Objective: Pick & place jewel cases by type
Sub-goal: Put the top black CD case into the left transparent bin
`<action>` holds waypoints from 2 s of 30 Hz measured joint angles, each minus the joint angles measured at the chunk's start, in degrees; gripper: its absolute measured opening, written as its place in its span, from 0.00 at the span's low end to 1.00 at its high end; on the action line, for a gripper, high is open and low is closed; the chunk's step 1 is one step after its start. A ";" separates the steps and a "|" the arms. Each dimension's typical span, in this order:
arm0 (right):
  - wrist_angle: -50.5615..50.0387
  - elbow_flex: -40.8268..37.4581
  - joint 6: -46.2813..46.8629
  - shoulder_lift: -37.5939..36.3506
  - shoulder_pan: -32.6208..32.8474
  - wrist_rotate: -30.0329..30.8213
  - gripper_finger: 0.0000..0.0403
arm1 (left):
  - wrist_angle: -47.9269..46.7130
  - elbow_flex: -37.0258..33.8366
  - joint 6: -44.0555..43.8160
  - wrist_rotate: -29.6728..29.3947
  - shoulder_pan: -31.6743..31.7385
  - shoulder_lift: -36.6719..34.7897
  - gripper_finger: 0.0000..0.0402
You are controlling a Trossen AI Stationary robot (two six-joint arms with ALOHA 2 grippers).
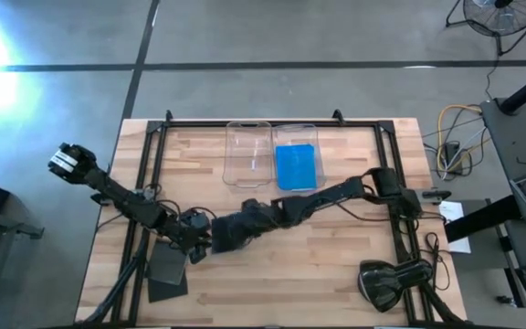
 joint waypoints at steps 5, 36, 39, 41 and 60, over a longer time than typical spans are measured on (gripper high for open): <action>-5.65 0.15 -5.91 -9.12 -3.21 -1.23 0.02 | -20.99 9.62 1.78 -0.15 -0.53 -8.40 0.37; -49.25 4.67 -42.88 -24.53 -13.34 4.55 0.48 | -28.05 5.47 -4.24 11.28 -9.63 -12.29 0.37; -47.97 4.20 -42.33 -25.62 -6.73 10.49 0.49 | -28.02 5.37 5.46 10.58 -10.06 -7.66 0.37; -46.59 4.09 -42.32 -24.66 -2.82 18.54 0.49 | -28.12 5.36 11.82 6.76 -10.06 -4.07 0.37; -31.45 -5.31 -4.73 -21.60 4.79 12.98 0.48 | -17.08 18.78 27.85 -22.51 10.68 6.05 0.37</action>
